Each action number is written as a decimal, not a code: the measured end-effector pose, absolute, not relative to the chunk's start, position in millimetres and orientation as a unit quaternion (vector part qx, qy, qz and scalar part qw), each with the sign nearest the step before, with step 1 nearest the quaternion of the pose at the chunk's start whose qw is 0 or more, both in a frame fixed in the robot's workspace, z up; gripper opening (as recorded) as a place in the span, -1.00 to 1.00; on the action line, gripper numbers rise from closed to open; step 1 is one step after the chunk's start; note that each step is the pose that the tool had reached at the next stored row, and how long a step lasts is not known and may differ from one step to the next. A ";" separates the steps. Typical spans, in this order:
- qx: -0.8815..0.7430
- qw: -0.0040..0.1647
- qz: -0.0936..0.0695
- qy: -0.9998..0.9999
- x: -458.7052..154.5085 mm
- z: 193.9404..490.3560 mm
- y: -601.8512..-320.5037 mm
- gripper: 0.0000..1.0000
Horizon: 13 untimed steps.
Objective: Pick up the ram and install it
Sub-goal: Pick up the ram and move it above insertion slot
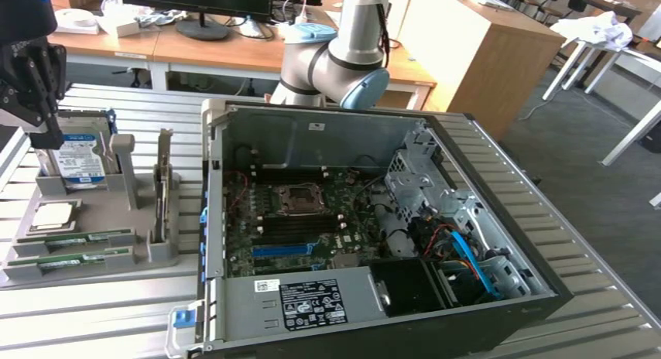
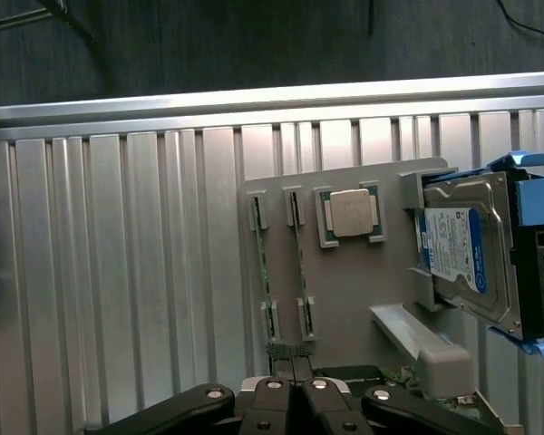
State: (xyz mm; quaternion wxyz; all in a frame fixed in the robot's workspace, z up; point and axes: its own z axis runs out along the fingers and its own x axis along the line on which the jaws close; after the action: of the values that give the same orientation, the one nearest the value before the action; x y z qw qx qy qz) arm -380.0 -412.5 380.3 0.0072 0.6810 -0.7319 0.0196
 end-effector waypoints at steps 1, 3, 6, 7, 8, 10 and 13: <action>0.681 0.006 0.019 -0.732 -380.0 380.3 -412.5 -0.80; 0.681 0.006 0.019 -0.732 -380.0 380.3 -412.4 -0.80; 0.681 0.005 0.018 -0.732 -380.0 380.2 -412.5 -0.80; 0.681 0.002 0.014 -0.732 -380.0 380.1 -412.5 -0.80; 0.681 -0.002 0.010 -0.732 -380.0 380.1 -412.5 -0.80; 0.681 -0.004 0.008 -0.732 -380.0 380.1 -412.4 -0.80; 0.681 -0.004 0.008 -0.732 -380.0 380.0 -412.4 -0.80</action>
State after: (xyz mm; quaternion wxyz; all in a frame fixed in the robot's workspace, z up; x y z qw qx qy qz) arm -380.0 -412.4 380.0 -0.0040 0.6810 -0.7322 0.0079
